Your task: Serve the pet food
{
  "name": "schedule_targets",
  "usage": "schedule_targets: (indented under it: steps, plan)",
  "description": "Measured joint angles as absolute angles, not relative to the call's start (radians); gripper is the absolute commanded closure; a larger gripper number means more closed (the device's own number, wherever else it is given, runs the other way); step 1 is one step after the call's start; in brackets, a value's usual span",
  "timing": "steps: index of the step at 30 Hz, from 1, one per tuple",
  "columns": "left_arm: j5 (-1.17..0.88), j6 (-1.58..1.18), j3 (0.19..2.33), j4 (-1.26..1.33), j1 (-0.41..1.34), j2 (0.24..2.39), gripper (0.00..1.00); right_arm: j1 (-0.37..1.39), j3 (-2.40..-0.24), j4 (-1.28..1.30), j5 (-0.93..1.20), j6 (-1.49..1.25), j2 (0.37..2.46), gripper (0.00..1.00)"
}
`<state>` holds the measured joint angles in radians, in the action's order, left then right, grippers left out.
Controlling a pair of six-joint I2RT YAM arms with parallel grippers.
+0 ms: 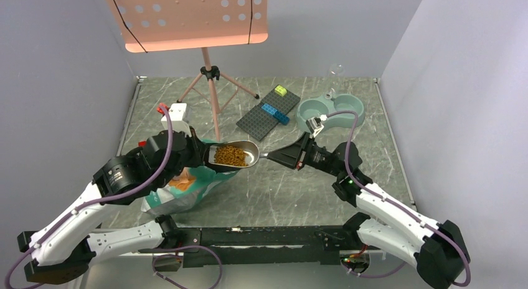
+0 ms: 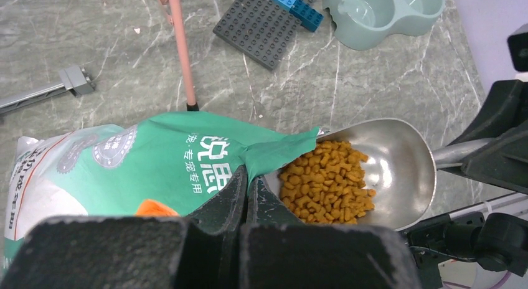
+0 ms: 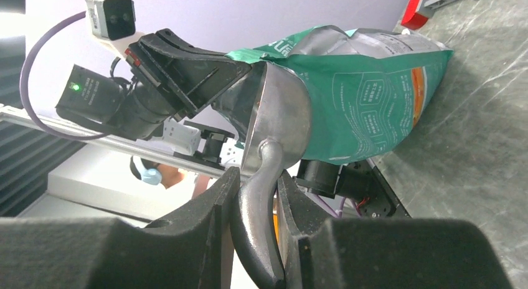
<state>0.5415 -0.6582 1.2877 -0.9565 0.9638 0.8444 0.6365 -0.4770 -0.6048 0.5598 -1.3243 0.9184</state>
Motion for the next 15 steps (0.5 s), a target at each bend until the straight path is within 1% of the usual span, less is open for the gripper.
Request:
schedule_targets:
  steps: [7,15]
  plan:
    - [0.602,-0.705,1.326,-1.003,0.966,0.880,1.00,0.546,-0.477,-0.481,0.597,-1.312,0.807,1.00]
    - [0.670,-0.778,1.363,-1.048,0.973,0.937,1.00,0.471,-0.494,-0.357,0.630,-1.309,0.739,1.00]
